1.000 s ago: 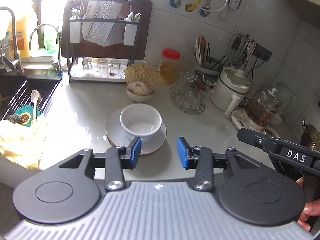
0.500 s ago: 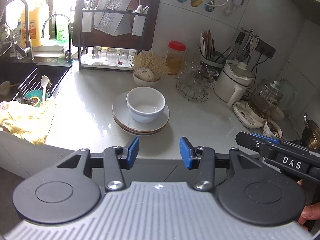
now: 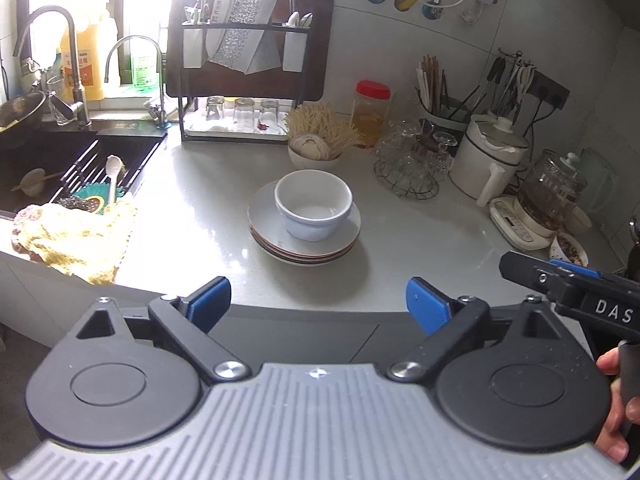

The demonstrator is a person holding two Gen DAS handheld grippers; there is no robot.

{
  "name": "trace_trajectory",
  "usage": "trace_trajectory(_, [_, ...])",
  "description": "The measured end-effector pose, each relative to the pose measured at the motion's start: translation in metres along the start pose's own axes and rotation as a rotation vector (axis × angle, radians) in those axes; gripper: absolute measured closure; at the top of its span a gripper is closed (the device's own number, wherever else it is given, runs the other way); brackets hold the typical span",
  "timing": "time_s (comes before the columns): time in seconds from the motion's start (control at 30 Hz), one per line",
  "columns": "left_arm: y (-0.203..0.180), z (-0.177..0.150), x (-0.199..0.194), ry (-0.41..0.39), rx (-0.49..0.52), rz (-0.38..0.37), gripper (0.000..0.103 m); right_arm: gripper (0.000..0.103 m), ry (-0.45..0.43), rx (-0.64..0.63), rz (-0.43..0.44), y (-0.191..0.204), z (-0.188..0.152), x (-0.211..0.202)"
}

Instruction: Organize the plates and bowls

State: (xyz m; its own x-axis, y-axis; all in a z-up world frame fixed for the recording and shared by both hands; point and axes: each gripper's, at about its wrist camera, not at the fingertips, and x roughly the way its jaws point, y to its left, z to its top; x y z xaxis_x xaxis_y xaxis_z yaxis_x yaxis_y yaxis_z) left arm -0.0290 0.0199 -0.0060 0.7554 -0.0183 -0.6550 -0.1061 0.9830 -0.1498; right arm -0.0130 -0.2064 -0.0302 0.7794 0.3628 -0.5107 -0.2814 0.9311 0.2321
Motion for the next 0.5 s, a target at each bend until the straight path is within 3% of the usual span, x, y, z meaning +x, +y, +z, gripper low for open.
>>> trace_trajectory(0.13, [0.0017, 0.0030, -0.0036, -0.020, -0.006, 0.003, 0.005, 0.023, 0.007, -0.011, 0.001, -0.0006, 0.0012, 0.0025])
trace_trajectory(0.23, [0.0006, 0.0047, -0.0028, -0.015, 0.001, 0.024, 0.005, 0.014, -0.005, -0.009, -0.007, -0.0020, 0.0009, 0.0020])
trace_trajectory(0.5, [-0.0006, 0.0071, -0.0037, -0.012, 0.007, 0.024, 0.003, 0.013, -0.003, 0.001, -0.049, -0.0054, -0.0007, 0.0033])
